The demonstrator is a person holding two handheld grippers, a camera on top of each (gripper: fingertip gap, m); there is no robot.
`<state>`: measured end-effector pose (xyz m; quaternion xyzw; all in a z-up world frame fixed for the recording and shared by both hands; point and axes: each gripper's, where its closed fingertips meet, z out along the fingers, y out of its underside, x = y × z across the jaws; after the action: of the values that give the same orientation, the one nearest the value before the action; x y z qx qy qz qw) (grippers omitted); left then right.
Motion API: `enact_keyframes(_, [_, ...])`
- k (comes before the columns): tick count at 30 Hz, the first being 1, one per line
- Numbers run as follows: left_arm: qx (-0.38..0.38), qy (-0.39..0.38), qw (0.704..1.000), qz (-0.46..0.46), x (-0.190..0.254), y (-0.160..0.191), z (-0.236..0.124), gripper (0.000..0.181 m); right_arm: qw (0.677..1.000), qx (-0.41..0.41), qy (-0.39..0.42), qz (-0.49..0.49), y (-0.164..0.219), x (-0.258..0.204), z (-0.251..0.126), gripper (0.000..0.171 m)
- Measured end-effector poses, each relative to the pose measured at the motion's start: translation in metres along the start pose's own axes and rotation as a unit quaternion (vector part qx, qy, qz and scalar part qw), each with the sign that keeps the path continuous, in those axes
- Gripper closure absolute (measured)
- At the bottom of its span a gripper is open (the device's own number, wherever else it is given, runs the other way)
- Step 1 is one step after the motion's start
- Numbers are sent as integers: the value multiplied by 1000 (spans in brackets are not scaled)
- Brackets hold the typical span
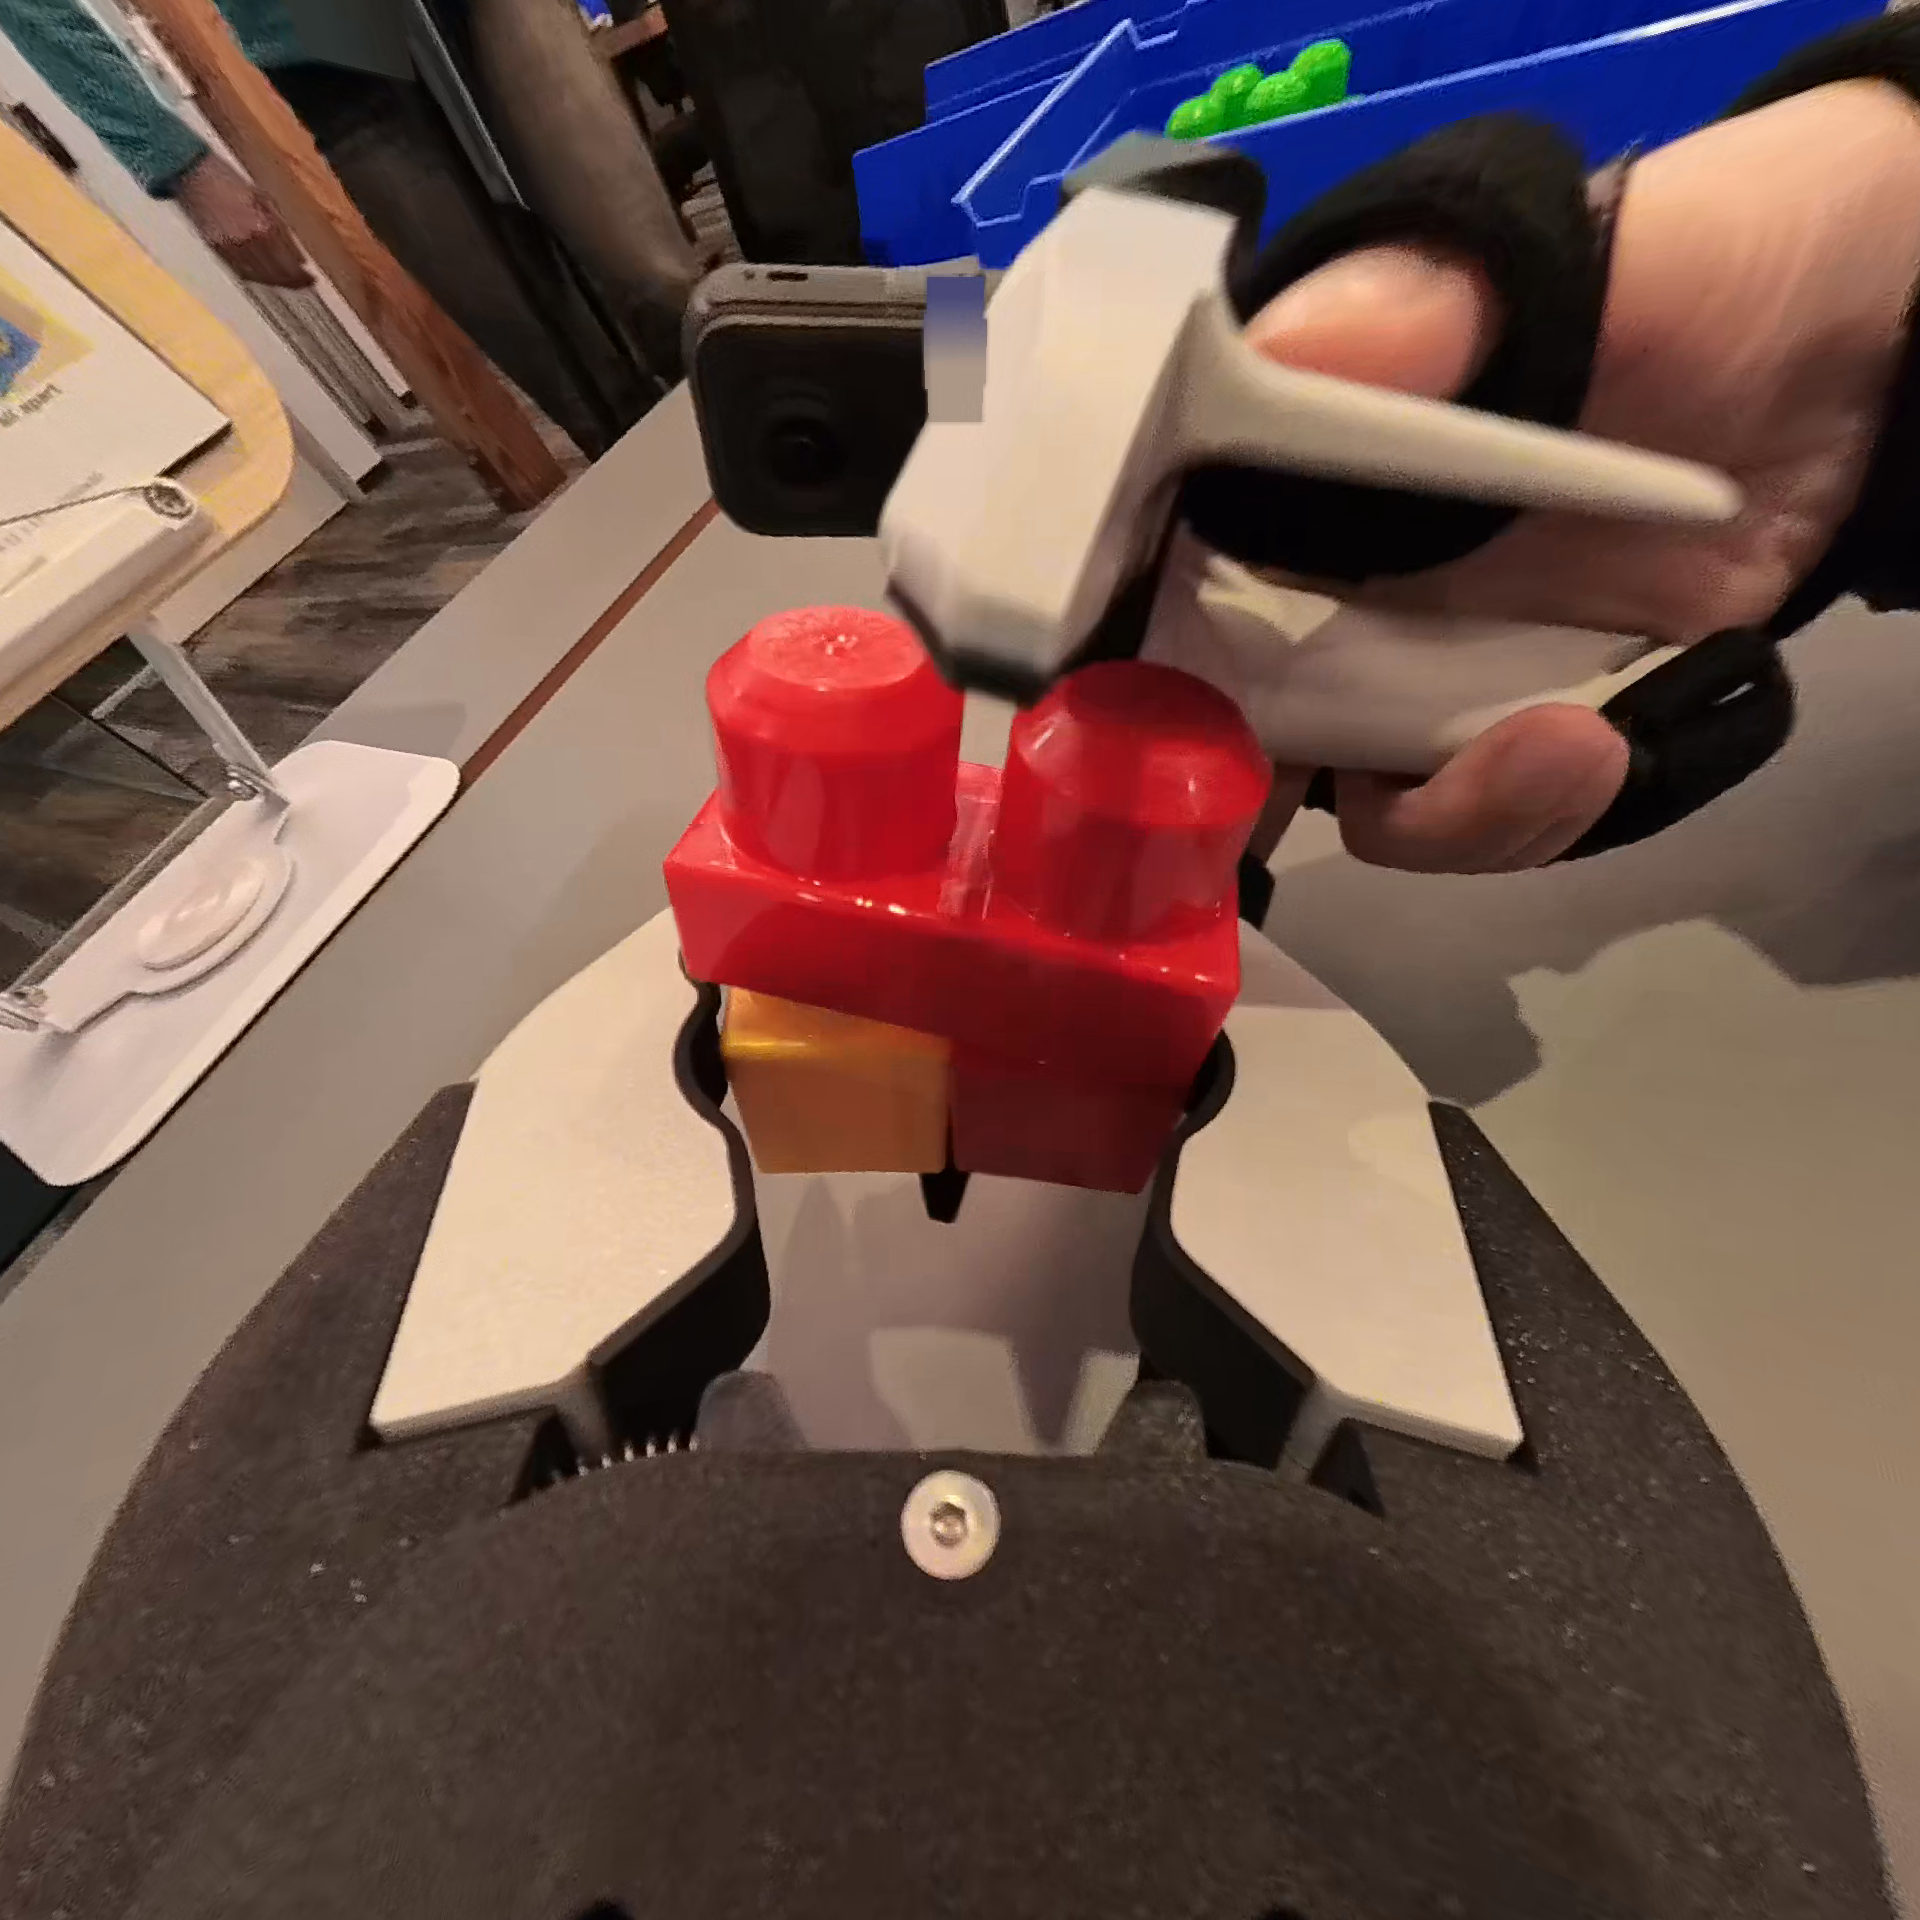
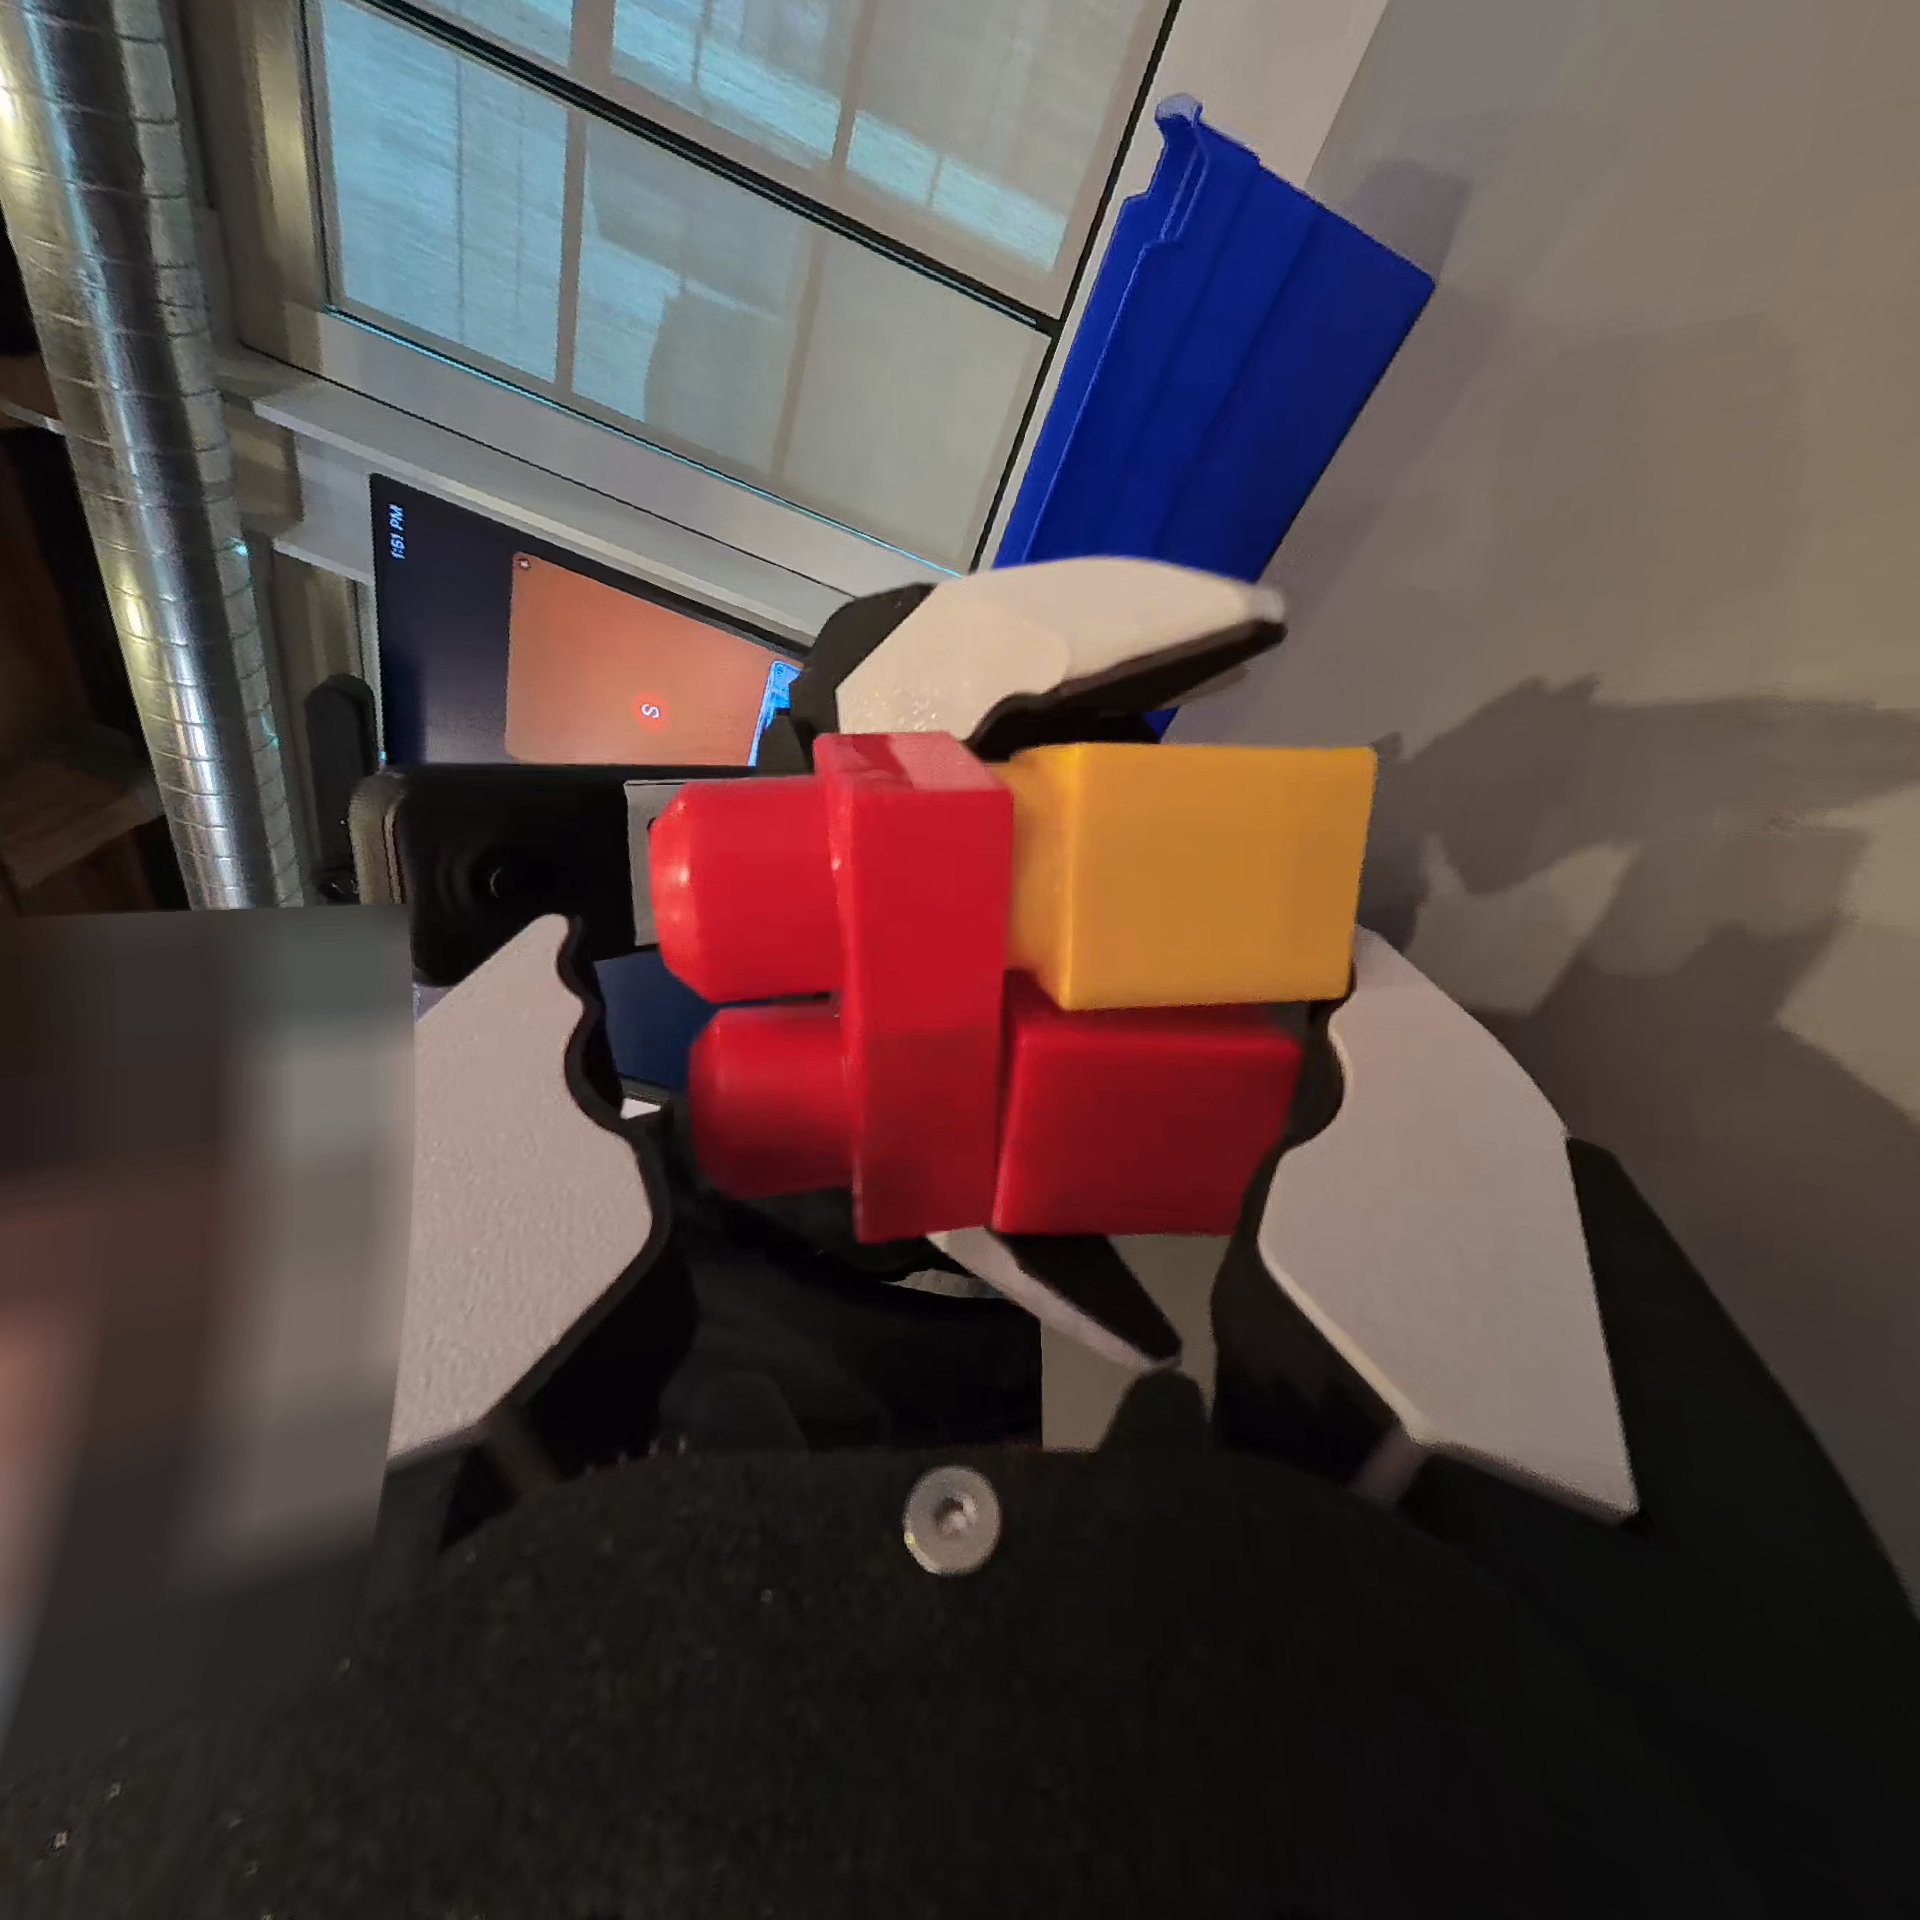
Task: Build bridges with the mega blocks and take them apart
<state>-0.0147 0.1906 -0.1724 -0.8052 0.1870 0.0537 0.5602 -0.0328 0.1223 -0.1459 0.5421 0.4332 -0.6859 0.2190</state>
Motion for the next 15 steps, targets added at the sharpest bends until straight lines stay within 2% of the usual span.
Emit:
enact_keyframes(12, [15, 6, 1000, -4, 3, -5, -2, 94, 1000, 20, 0, 11, -14, 5, -3, 58])
enact_keyframes(15, [18, 6, 1000, -1, 4, -6, -3, 94, 1000, 21, -9, 9, -13, 3, -3, 56])
